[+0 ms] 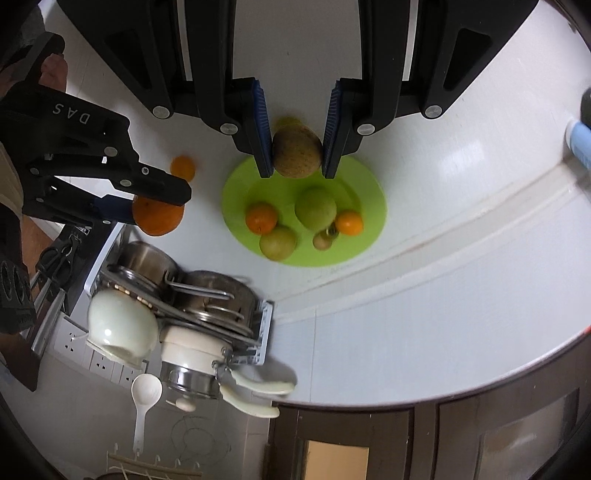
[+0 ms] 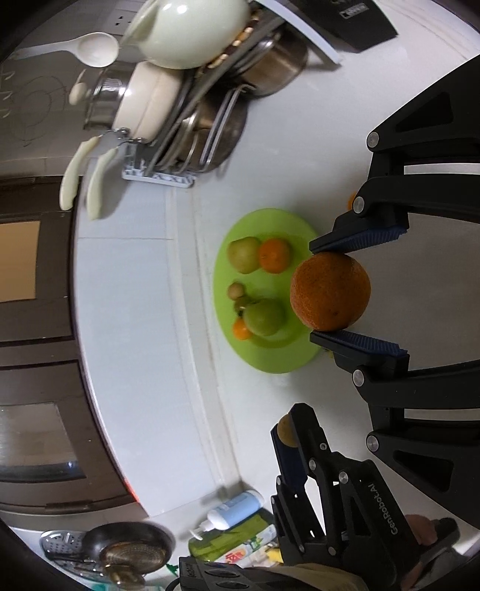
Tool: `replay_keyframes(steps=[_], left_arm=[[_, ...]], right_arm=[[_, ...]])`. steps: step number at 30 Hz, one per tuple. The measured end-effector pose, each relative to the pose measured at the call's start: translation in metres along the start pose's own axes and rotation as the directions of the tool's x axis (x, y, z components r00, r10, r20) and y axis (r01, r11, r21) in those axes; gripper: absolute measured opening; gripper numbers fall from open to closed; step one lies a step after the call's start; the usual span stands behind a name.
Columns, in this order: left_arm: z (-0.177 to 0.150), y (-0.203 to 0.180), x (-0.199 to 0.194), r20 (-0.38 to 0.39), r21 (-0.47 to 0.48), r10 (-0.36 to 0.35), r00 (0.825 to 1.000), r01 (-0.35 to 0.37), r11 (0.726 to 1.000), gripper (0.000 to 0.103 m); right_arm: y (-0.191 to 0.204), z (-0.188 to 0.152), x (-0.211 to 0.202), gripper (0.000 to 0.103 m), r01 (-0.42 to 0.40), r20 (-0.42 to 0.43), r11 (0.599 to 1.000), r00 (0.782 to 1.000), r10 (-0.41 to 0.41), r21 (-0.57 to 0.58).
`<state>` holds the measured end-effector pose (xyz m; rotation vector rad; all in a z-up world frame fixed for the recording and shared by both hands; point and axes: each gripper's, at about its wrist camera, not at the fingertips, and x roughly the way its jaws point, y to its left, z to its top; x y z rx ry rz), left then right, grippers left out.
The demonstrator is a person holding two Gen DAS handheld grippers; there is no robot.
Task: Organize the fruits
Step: 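Carry the orange and the brown fruit over the green plate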
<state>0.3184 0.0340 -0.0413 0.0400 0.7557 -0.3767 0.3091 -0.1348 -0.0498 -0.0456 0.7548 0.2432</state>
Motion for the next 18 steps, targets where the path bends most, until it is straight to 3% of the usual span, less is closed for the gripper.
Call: replay_keyframes(steps=[10,18], left_arm=[[0.025,0.008,0.018,0.018,0.009,0.019,1.000,-0.019,1.000,0.027],[0.036,0.019,0.046,-0.017,0.012,0.026,1.000,-0.026,1.000,0.027]], right_arm=[[-0.001,0.035,0.019,0.042,-0.011,0.019,1.000,1.000,0.011,-0.025],[0.001,0.057,0.047,0.042,-0.019,0.010,0.999,1.000,0.019,-0.044]])
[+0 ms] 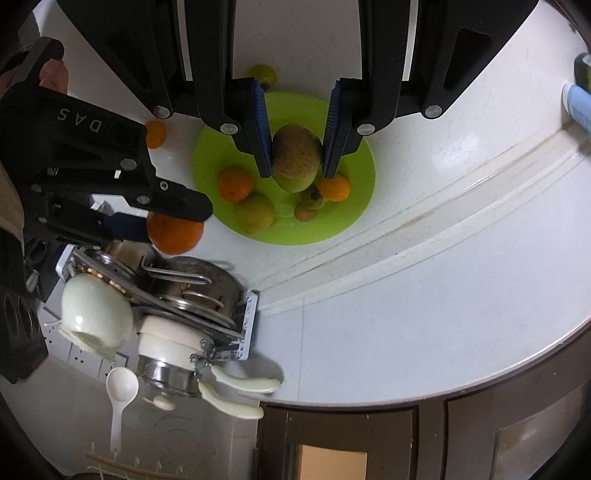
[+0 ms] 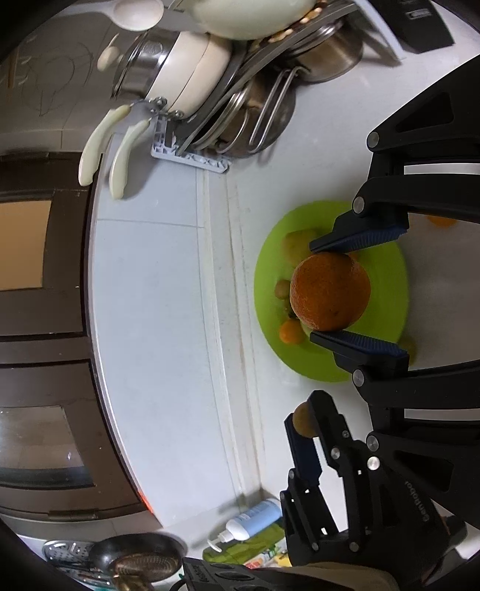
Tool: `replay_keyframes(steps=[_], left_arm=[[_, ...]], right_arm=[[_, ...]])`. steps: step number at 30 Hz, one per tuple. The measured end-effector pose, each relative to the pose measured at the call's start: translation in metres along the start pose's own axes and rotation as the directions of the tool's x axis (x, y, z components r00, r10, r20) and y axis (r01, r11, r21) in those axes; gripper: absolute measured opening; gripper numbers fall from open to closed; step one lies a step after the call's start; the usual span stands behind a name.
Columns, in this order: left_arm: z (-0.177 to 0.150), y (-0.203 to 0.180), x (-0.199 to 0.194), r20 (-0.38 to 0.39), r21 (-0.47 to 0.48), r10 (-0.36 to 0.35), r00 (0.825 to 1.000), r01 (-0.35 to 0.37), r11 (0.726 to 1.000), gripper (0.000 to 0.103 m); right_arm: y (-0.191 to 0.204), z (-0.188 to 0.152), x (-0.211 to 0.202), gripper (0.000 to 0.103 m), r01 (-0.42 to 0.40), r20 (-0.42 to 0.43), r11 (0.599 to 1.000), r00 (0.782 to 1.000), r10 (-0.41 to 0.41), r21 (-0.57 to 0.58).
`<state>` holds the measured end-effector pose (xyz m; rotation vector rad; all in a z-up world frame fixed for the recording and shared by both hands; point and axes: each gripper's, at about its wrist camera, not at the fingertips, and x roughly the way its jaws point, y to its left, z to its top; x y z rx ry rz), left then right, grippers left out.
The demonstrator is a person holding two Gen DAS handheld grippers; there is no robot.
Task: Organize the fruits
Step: 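Carry the orange and the brown fruit over the green plate, then open both grippers to drop the orange and brown fruit on the plate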
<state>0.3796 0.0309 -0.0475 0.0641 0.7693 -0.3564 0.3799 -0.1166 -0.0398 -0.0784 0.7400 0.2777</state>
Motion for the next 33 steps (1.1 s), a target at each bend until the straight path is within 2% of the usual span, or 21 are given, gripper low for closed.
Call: replay_keyframes(steps=[8,20,22,25,33], left_arm=[[-0.001,0.010,0.031,-0.046,-0.010,-0.001,0.999,0.001,1.000,0.027],[0.004,0.019,0.062,-0.093,-0.017,-0.023,0.995,0.021,1.000,0.027],[0.005,0.021,0.063,-0.095,-0.023,-0.031,0.995,0.029,0.999,0.030],[0.005,0.022,0.061,-0.096,-0.031,-0.038,0.995,0.035,0.999,0.035],[0.001,0.018,0.041,-0.076,-0.043,-0.038,0.996,0.034,0.998,0.041]], right_arm=[[-0.003,0.015,0.037,0.042,-0.011,-0.028,1.000,1.000,0.011,-0.006],[-0.013,0.018,0.081,0.042,-0.024,-0.080,1.000,0.996,0.025,0.015],[-0.014,0.019,0.082,0.043,-0.024,-0.081,1.000,0.996,0.025,0.015],[-0.014,0.018,0.078,0.053,-0.017,-0.070,1.000,0.997,0.018,0.021],[-0.020,0.005,0.058,0.053,0.006,-0.057,0.999,0.998,-0.004,0.045]])
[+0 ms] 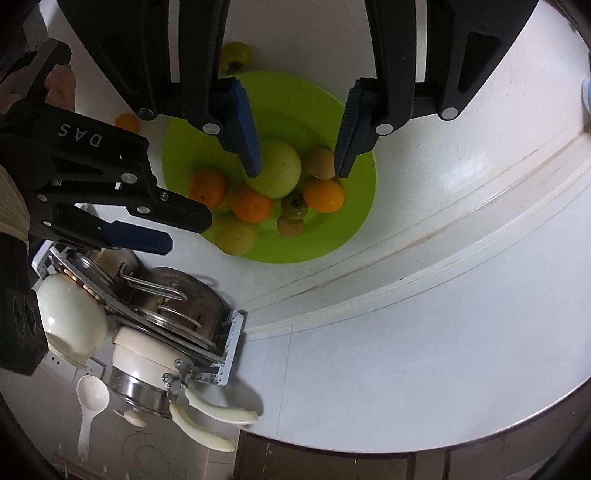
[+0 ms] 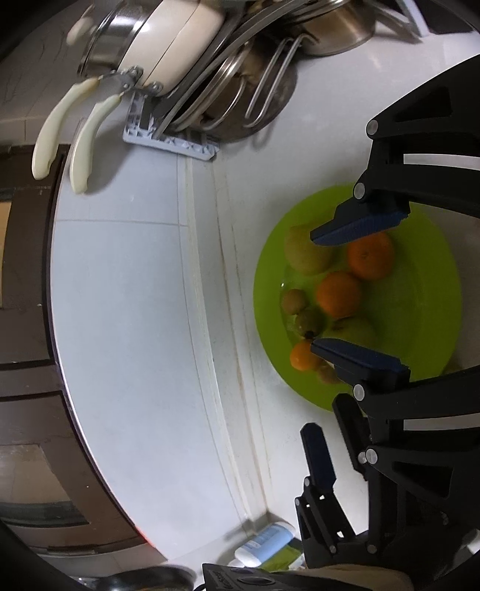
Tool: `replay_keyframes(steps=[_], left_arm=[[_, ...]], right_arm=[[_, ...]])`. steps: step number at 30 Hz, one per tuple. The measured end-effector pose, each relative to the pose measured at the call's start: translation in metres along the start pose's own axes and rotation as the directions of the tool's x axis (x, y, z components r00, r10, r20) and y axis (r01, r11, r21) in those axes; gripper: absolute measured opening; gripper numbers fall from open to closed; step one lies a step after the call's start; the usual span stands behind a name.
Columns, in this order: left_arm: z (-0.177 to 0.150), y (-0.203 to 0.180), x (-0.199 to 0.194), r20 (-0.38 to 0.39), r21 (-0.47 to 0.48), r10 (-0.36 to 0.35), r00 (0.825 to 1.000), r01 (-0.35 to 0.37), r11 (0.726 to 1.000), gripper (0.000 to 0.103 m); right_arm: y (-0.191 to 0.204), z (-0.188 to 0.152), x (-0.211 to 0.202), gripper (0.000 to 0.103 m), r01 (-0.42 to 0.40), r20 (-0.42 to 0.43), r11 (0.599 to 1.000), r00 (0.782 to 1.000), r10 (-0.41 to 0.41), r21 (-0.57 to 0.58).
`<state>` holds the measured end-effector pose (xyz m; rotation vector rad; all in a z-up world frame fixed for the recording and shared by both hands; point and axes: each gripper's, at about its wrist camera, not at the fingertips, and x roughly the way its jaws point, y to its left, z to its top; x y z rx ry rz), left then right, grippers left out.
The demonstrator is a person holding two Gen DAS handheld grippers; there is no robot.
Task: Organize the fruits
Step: 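Open both grippers to drop the orange and brown fruit on the plate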
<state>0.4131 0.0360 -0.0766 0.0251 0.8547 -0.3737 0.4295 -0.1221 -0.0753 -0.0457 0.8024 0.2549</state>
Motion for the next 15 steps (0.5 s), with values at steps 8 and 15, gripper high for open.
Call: replay_keyframes(steps=[8,15], left_arm=[[-0.006,-0.010,-0.033,0.043,0.012,0.007,0.999,-0.008,1.000,0.049],[-0.010,-0.022,-0.071,0.100,0.001,0.033,0.994,-0.033,0.999,0.069]], right_arm=[[-0.001,-0.013,-0.039,0.053,0.029,0.034,1.000,0.999,-0.029,0.005],[0.002,-0.024,-0.085,0.070,0.099,0.108,0.995,0.989,-0.099,-0.001]])
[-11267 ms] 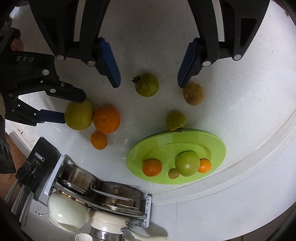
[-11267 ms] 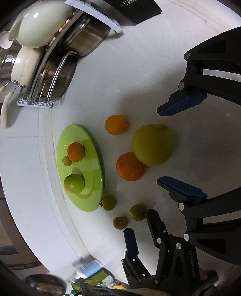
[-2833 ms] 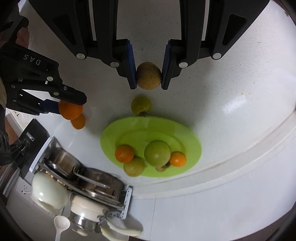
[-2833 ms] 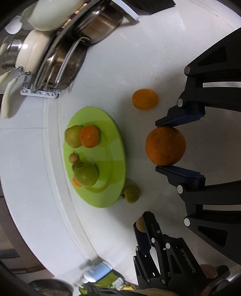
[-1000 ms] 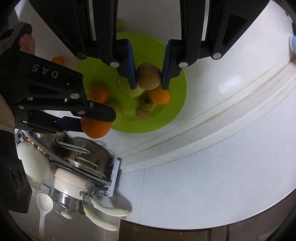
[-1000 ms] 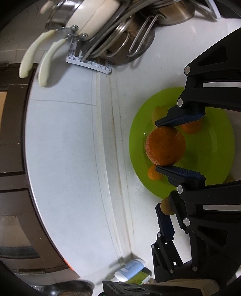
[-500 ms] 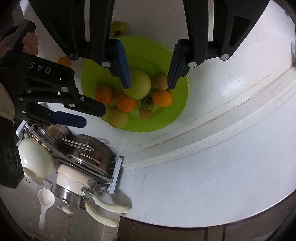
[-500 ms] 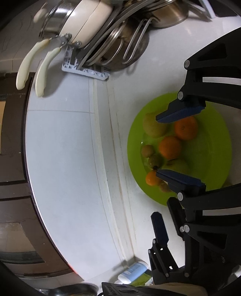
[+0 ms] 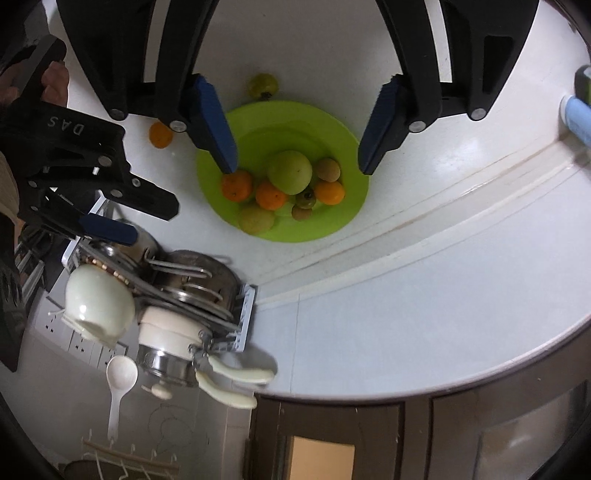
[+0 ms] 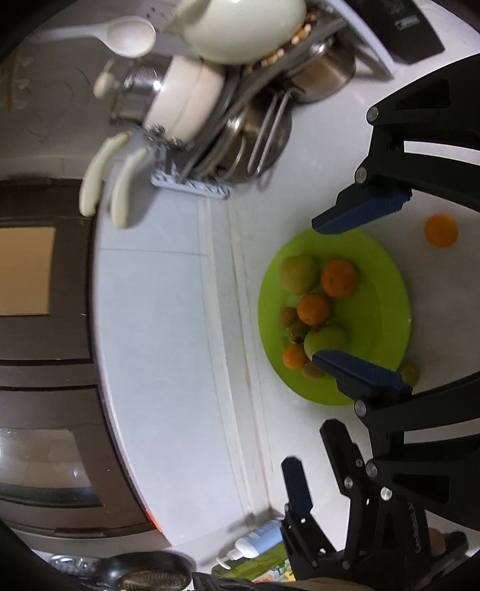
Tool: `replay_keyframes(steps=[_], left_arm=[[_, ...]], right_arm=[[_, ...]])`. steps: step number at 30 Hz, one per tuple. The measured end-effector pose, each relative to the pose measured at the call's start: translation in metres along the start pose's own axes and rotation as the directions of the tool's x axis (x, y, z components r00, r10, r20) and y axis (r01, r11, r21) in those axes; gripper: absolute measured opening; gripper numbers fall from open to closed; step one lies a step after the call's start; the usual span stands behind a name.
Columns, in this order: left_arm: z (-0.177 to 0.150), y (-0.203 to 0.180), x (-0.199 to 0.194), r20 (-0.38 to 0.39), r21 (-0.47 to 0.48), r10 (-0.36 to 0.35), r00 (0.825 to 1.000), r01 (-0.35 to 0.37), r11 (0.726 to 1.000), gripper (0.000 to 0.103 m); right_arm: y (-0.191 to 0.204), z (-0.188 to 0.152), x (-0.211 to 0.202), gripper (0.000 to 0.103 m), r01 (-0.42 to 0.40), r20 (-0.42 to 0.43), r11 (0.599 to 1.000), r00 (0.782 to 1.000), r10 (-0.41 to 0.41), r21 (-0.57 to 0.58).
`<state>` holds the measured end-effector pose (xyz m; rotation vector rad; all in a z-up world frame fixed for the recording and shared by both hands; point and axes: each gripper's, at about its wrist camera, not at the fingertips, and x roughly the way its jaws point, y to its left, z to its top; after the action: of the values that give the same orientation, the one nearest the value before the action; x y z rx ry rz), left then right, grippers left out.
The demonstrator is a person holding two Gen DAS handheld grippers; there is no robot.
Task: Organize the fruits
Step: 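Open both grippers to drop the orange and brown fruit on the plate, then grasp the last orange with right gripper while left grasps a green apple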
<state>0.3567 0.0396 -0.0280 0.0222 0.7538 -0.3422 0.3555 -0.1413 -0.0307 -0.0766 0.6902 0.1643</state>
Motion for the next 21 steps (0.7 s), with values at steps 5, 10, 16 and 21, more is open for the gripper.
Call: replay_keyframes(steps=[5,10,16,21], left_arm=[[-0.007,-0.009,-0.023,0.025,-0.013,0.017,1.000,-0.017,1.000,0.076],[-0.017,-0.018,-0.041,0.045,-0.002,0.035,0.998,-0.035,0.999,0.082],[-0.036,-0.027,-0.059,0.075,-0.002,0.053,0.996,-0.053,0.999,0.087],[-0.055,-0.031,-0.063,0.072,-0.012,0.053,0.996,-0.053,0.999,0.088]], right_arm=[[-0.003,-0.008,-0.028,0.076,0.037,0.033,0.999,0.999,-0.038,0.033],[-0.005,-0.023,-0.050,0.077,0.057,0.040,0.997,0.997,-0.059,0.056],[-0.007,-0.048,-0.073,0.077,0.088,0.052,0.992,0.994,-0.093,0.090],[-0.008,-0.071,-0.083,0.077,0.107,0.037,0.991,0.993,-0.111,0.086]])
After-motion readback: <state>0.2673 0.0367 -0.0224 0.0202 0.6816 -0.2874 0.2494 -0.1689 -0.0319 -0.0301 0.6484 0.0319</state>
